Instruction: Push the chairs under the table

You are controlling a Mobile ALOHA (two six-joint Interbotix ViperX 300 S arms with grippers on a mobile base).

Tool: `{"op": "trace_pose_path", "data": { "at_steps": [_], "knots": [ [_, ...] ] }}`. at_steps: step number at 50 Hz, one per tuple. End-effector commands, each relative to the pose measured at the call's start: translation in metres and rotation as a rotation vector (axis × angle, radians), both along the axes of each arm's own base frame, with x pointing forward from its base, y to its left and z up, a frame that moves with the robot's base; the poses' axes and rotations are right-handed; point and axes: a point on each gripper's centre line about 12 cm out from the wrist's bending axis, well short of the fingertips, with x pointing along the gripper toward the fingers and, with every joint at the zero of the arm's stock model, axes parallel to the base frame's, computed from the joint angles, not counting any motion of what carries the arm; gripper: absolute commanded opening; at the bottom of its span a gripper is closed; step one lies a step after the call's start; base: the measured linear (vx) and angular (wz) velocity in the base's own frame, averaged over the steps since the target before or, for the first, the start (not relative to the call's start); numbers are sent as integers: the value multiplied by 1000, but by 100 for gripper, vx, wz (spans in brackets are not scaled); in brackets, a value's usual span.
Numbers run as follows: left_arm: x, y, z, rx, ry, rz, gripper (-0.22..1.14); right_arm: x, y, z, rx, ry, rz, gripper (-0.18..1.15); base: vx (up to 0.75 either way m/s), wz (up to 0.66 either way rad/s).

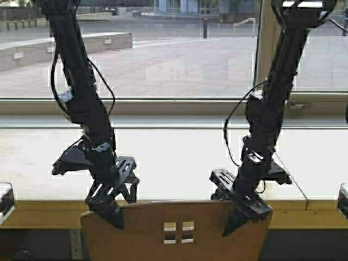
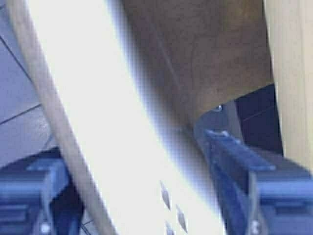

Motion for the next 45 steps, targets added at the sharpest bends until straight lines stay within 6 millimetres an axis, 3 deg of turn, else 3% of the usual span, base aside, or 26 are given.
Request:
{"op": "trace_pose_path", "data": {
  "at_steps": [1,9,19,24,35,45],
  "knots": [
    [11,-5,35,-46,-50,-5,93,17,3,42,26,-82,-13,76,-1,1],
    [-3,-6,69,-102,-36,-30,93,7,-9,82,36,-108,-31,76,0,0],
    [-5,20,116,-106,-121,14,93,14,-32,135,56,-195,-83,76,0,0],
    [-9,39,148,-82,-190,-54,93,18,-37,170,65,-272,-41,76,-1,0],
    [-51,81,242,93,-464,-386,93,13,-50,272,-106,-601,331,76,0,0],
    [-94,103,318,279,-739,-616,93,-25,-68,363,-282,-888,545,76,-2,0]
  ]
}}
